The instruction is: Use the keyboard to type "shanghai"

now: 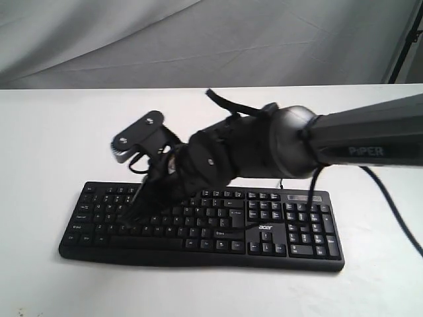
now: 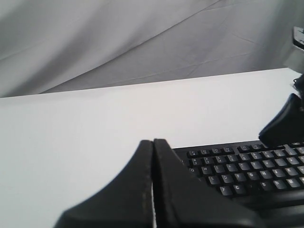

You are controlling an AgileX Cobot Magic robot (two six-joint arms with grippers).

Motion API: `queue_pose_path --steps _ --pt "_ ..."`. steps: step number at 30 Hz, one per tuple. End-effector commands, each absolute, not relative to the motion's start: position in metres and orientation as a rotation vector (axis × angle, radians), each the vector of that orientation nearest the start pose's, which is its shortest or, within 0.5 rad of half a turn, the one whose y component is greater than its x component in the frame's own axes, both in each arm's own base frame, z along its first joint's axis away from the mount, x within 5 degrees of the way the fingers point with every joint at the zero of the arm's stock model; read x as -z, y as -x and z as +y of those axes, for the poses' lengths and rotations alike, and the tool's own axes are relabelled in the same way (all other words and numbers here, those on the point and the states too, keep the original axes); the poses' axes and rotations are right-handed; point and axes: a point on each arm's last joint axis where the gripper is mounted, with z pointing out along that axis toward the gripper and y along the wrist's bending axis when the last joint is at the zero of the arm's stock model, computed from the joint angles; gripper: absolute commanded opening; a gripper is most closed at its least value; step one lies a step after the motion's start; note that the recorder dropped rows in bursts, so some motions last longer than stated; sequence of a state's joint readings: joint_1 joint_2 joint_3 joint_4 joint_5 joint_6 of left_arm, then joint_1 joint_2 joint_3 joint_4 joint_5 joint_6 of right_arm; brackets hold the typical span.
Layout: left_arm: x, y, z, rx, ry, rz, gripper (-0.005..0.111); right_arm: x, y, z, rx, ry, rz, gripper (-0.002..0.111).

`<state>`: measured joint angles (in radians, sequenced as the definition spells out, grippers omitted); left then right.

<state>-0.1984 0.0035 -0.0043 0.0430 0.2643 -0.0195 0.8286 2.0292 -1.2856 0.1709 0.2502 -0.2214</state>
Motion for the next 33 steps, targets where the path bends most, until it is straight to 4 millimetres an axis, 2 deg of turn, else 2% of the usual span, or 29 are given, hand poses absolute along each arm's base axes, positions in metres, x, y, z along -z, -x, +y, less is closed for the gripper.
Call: queue_pose_path --steps 1,10,16,27,33 --pt "-0.19 -0.054 -0.01 0.124 -0.185 1.735 0.0 -0.136 -0.289 0.292 -0.357 0.999 2.298 0.0" --pt "-0.19 -0.054 -0.01 0.124 -0.185 1.735 0.0 -0.13 -0.289 0.29 -0.352 0.99 2.288 0.0" --pt "-0.19 -0.054 -0.01 0.124 -0.185 1.735 0.0 -0.116 -0.287 0.293 -0.347 1.01 2.312 0.0" --pt "-0.19 -0.054 -0.01 0.124 -0.185 1.735 0.0 -0.117 -0.283 0.297 -0.356 1.019 2.305 0.0" --pt "-0.19 -0.054 -0.01 0.124 -0.185 1.735 0.0 -0.101 -0.281 0.296 -0.336 1.053 2.353 0.0"
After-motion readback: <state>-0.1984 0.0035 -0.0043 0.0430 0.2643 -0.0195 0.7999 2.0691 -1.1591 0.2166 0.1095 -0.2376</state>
